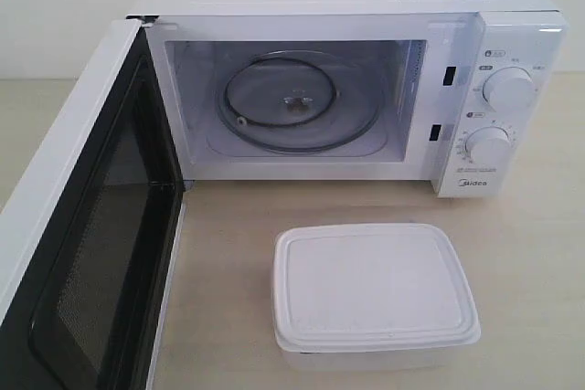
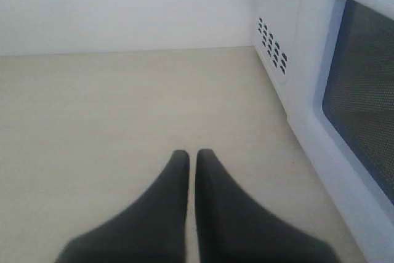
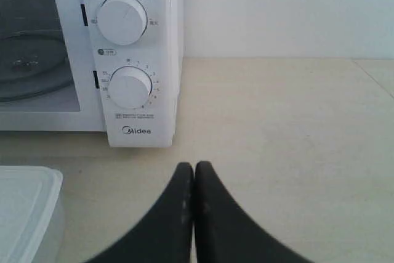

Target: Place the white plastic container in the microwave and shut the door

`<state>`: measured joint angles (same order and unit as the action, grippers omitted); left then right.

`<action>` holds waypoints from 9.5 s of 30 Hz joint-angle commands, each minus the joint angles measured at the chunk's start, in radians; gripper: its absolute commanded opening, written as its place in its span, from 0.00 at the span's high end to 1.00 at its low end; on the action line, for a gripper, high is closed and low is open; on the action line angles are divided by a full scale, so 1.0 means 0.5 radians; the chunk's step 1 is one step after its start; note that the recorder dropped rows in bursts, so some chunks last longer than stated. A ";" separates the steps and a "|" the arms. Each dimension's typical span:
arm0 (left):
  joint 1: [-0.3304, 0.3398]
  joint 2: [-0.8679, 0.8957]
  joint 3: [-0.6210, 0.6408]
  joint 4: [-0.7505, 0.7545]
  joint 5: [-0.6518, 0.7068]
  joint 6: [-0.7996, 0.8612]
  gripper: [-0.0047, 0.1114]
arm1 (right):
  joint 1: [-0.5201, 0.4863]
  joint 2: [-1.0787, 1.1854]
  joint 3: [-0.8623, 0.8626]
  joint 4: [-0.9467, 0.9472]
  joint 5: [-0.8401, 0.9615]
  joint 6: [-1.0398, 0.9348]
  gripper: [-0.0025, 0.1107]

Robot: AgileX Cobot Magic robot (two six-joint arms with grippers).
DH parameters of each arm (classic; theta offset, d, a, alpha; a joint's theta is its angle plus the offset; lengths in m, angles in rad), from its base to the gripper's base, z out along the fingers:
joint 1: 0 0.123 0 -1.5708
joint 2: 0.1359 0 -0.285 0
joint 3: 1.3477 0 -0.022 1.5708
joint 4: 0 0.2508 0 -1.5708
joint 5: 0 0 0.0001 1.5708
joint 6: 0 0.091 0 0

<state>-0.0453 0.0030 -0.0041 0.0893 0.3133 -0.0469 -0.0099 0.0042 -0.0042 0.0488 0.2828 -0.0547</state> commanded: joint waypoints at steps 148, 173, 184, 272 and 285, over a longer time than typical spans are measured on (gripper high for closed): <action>0.005 -0.006 0.008 0.008 0.003 -0.017 0.92 | 0.662 2.697 -1.087 -0.208 -0.470 1.251 0.98; 0.005 -0.006 0.008 0.008 0.003 -0.017 0.92 | 1.612 2.150 -1.087 0.033 0.057 0.830 0.98; 0.005 -0.006 0.008 0.008 0.003 -0.017 0.92 | 1.931 2.150 -1.087 0.827 0.027 0.084 0.98; 0.005 -0.006 0.008 0.008 0.003 -0.017 0.92 | 0.040 3.375 -0.914 3.391 1.219 -2.307 0.43; 0.005 -0.006 0.008 0.008 0.003 -0.017 0.92 | 0.040 3.504 -1.013 3.391 0.988 -2.303 0.43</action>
<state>-0.0453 0.0030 -0.0041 0.0910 0.3133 -0.0469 0.0190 1.7547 -0.4991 1.7416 0.8178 -1.2118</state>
